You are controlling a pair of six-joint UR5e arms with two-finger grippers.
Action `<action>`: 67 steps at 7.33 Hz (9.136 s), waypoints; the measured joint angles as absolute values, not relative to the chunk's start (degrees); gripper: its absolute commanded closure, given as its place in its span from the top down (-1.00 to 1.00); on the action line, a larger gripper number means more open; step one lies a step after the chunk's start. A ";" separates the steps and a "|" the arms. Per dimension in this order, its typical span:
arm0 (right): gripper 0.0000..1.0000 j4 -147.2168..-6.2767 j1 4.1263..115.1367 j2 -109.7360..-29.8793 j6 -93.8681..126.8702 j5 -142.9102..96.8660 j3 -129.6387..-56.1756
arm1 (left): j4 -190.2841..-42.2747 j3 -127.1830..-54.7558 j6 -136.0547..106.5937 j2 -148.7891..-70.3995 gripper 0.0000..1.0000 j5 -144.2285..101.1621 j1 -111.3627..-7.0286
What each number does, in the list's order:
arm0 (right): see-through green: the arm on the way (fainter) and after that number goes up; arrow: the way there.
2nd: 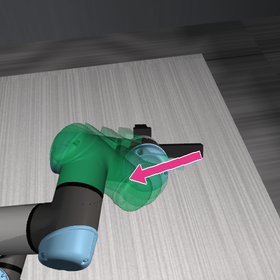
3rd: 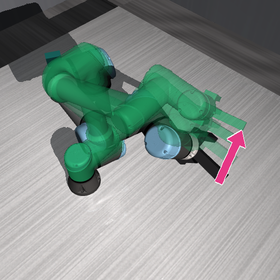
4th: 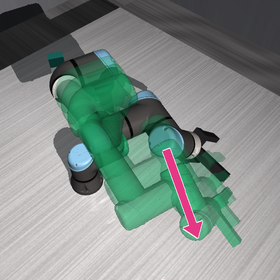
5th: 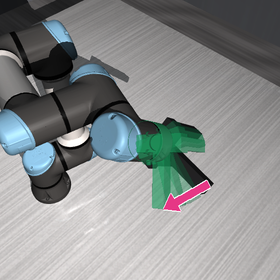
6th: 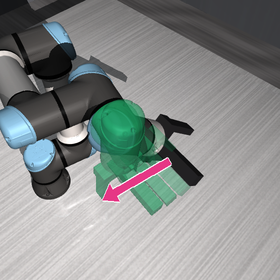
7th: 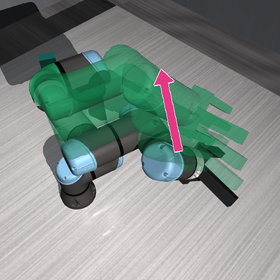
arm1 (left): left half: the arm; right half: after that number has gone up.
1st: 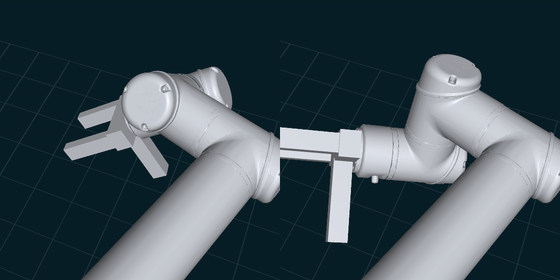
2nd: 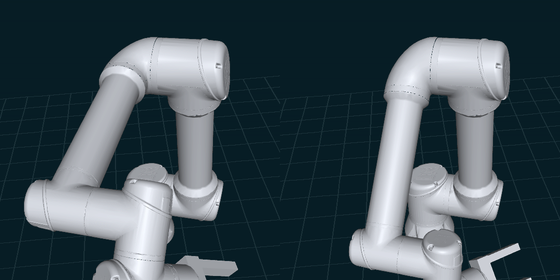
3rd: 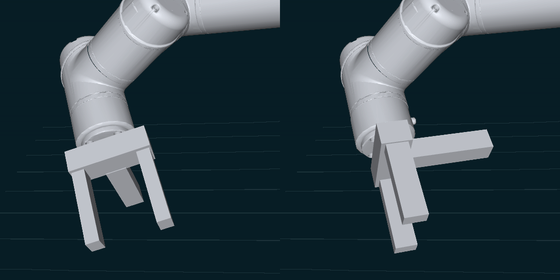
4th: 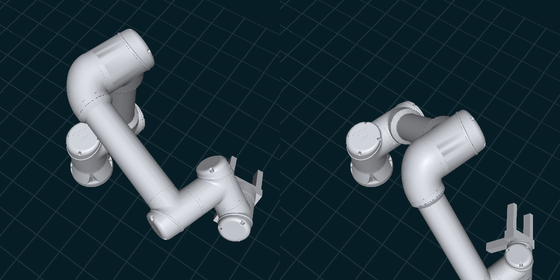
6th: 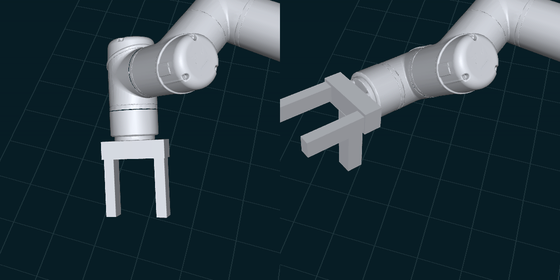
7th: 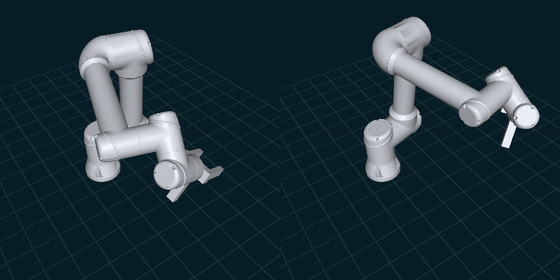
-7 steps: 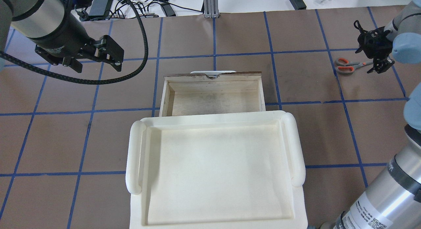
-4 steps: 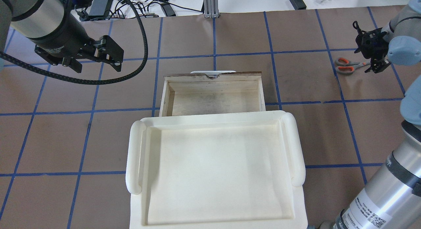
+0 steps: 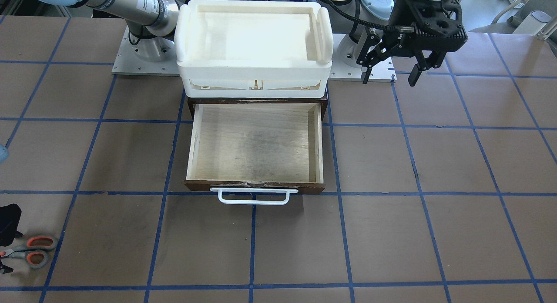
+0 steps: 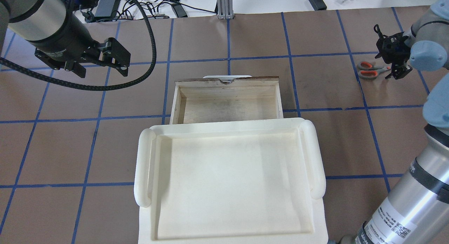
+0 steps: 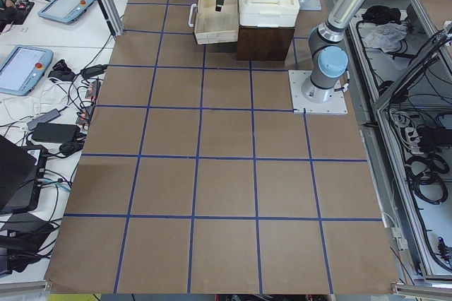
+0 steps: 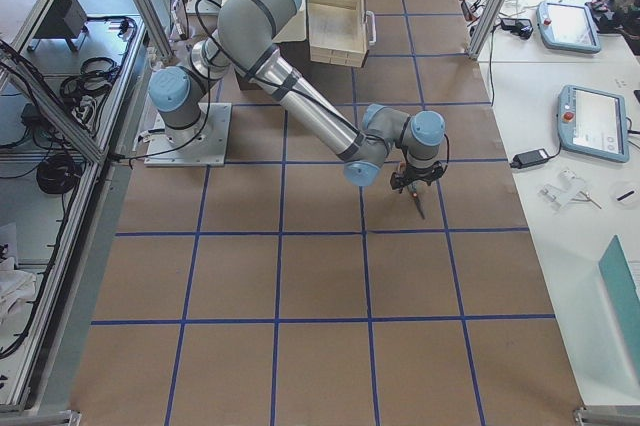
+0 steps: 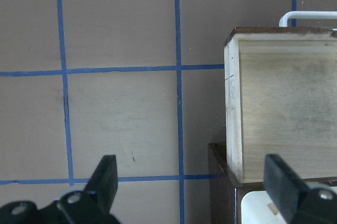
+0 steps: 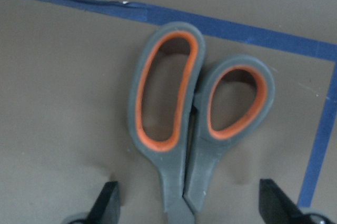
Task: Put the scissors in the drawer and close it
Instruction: 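Lower the right gripper and close it on the scissors handle, then lift the scissors and carry them with the right gripper over the drawer, then lower the scissors into the drawer and open the right gripper, then raise the right gripper away from the drawer while the left arm moves toward it, then bring the left gripper above the drawer's front edge nearest the robot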
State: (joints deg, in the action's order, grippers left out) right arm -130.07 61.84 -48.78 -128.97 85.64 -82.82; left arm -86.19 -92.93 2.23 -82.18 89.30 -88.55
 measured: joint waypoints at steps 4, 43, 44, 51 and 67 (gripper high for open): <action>-1.00 -129.98 61.88 -49.10 -129.57 87.38 -82.94 | -86.24 -92.92 2.28 -82.12 1.00 89.30 -88.45; 1.00 -101.91 103.13 -76.44 -23.74 90.65 -83.38 | -77.17 -93.36 0.68 -87.05 1.00 88.90 -89.55; 1.00 -101.16 99.88 -77.57 -22.05 90.60 -83.42 | -75.24 -93.19 -1.35 -89.15 1.00 88.93 -91.06; 1.00 -86.06 89.15 -84.41 -10.74 90.58 -83.90 | -68.63 -78.33 -17.23 -110.87 1.00 91.67 -104.86; 1.00 -84.78 82.18 -85.10 -10.28 89.20 -85.87 | -63.66 -71.46 -22.09 -131.87 1.00 93.07 -109.95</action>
State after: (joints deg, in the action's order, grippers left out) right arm -84.78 82.18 -85.10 -10.28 89.20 -85.87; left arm -63.66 -71.46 -22.09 -131.87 93.07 -109.95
